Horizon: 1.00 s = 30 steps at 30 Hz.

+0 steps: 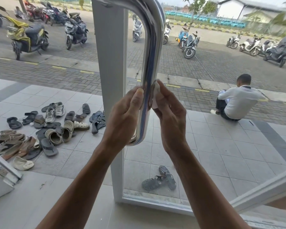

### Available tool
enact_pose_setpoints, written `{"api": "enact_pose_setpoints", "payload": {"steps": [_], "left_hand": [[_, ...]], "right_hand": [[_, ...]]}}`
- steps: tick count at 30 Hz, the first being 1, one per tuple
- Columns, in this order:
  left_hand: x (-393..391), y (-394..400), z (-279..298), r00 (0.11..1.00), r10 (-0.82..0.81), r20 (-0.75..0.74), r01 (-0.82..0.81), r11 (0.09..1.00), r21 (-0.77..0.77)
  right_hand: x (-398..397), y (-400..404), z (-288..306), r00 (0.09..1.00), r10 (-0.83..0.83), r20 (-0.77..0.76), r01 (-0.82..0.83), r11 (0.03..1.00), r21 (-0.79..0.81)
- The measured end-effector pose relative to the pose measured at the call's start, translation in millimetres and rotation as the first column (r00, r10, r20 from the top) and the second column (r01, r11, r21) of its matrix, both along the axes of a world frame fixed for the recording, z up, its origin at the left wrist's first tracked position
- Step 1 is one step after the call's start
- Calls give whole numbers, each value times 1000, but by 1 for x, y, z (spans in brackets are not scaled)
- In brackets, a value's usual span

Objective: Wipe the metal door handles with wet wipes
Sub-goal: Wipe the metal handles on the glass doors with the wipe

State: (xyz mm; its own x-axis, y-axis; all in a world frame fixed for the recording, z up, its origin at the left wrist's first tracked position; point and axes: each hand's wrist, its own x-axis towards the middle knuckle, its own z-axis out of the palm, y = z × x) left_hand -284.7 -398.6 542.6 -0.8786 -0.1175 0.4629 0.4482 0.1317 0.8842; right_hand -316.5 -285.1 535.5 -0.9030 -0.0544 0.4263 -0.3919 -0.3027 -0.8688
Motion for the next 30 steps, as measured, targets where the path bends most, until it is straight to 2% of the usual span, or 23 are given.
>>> {"api": "enact_pose_setpoints", "payload": {"steps": [3,6,10,14,20,25,27,30], "left_hand": [[0,1,20,996,-7,-84,15,996,83],[-2,0,42,989,12,-148,8,991,135],[-6,-2,68,971,30,-236,18,980,199],[-9,-4,89,950,33,-311,39,974,222],[-8,-6,91,937,32,-348,82,948,308],[-10,-14,97,938,198,-286,-62,904,422],[-11,-17,98,942,217,-254,-74,878,473],[-13,-20,101,945,235,-228,-99,869,485]], "right_hand": [[2,-2,11,995,-19,-99,17,1000,-25],[0,-6,29,966,-89,-243,101,994,37],[-8,-19,52,864,-273,-424,324,945,51],[-21,-31,66,771,-336,-542,395,919,-9],[-27,-47,92,512,-405,-758,613,790,-8],[-38,-54,103,300,-314,-900,764,645,30],[-40,-55,100,217,-276,-936,810,586,16],[-46,-54,100,143,-224,-964,833,553,-5]]}}
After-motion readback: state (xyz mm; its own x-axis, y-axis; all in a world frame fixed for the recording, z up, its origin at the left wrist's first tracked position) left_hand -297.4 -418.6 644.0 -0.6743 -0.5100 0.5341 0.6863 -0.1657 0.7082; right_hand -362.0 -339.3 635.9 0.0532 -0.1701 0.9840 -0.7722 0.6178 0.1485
